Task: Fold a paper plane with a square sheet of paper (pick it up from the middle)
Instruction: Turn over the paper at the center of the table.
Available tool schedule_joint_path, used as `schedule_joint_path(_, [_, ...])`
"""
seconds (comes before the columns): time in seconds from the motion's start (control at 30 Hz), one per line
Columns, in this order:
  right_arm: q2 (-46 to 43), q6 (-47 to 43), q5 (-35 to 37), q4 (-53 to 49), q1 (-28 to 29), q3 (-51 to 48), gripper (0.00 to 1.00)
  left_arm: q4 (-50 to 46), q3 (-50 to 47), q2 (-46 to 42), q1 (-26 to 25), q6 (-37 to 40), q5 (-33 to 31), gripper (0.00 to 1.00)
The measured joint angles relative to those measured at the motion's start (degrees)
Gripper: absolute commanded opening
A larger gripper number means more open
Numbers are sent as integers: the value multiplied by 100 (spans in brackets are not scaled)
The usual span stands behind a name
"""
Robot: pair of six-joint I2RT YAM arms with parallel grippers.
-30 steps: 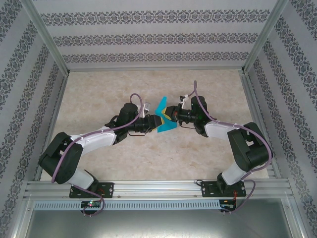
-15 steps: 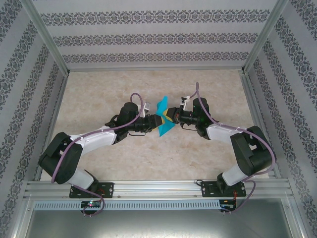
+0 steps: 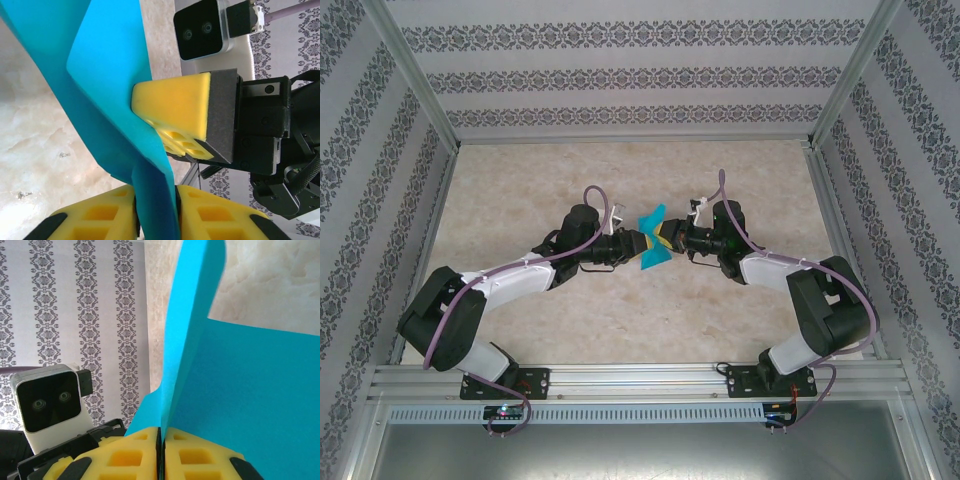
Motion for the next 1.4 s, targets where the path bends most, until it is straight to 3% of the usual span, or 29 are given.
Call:
schedule_joint_path(0.5, [-50, -68, -2, -120, -2, 0, 32, -553, 273, 0, 0, 356, 33, 18])
schedule_joint_path(0.83, [-391, -581, 20, -844, -116, 39, 43, -2210, 828, -70, 0, 1401, -369, 14])
schedule_joint_path(1.03, [-732, -1250, 184, -1904, -308, 240, 46, -3947, 1547, -328, 0, 2570, -1410, 13])
schedule_joint_path(1.23, [-1016, -1906, 337, -2800, -520, 503, 48, -5587, 2247, -428, -42, 3716, -3189, 11])
schedule_joint_path(1.4, [-1027, -2162, 348, -3150, -634, 540, 50, -6502, 2671, -168, -439, 4356, -4721, 12])
